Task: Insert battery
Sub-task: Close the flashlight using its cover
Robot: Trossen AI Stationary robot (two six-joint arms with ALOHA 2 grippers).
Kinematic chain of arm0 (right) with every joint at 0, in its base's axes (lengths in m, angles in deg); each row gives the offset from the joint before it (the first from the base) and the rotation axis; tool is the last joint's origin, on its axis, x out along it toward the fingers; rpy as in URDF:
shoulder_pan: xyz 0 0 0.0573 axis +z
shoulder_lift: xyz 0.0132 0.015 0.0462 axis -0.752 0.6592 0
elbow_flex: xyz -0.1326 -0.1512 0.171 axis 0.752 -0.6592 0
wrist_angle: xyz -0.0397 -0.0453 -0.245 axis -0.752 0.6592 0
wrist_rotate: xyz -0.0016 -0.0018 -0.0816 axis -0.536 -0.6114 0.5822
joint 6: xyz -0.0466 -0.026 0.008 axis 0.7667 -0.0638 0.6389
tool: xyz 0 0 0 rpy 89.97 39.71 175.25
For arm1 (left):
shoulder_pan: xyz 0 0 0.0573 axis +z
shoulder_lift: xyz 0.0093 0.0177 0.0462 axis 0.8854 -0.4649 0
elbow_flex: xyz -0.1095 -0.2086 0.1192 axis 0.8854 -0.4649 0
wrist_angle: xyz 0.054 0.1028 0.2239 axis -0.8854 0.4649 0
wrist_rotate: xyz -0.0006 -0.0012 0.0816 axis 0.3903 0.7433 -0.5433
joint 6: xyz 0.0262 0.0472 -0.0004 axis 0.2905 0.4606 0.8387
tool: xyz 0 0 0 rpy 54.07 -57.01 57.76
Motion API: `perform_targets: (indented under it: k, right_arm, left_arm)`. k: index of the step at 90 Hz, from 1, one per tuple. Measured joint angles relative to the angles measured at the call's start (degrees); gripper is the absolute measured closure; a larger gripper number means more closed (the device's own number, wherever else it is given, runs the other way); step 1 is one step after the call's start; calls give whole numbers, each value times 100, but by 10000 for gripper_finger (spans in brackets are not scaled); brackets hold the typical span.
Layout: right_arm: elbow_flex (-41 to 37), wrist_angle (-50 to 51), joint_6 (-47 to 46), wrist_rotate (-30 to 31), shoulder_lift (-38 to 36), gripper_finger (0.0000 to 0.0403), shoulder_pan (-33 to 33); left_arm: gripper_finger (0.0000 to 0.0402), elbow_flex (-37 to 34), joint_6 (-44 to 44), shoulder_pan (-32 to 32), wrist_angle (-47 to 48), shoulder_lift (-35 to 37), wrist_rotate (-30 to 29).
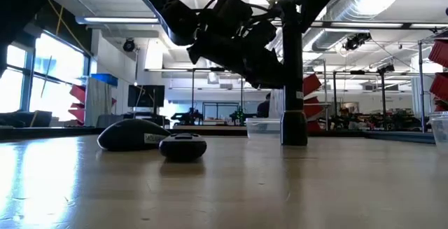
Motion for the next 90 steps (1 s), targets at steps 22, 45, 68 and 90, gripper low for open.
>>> perform_targets:
  k: [22, 45, 68, 90]
  right_arm:
    - [0, -20, -31, -44, 0, 233, 0]
    - [0, -100, -981, -40, -4, 268, -86]
    - [4, -119, -2767, 579, 11, 279, -29]
    - [24, -98, -6352, 1233, 81, 275, -73]
  left_arm:
    - [262, -2, 0, 0, 2, 0, 16]
    - [262, -4, -34, 0, -2, 0, -28]
    - [261, -5, -57, 83, -75, -2, -271]
    - [261, -7, -161, 203, -175, -13, -320]
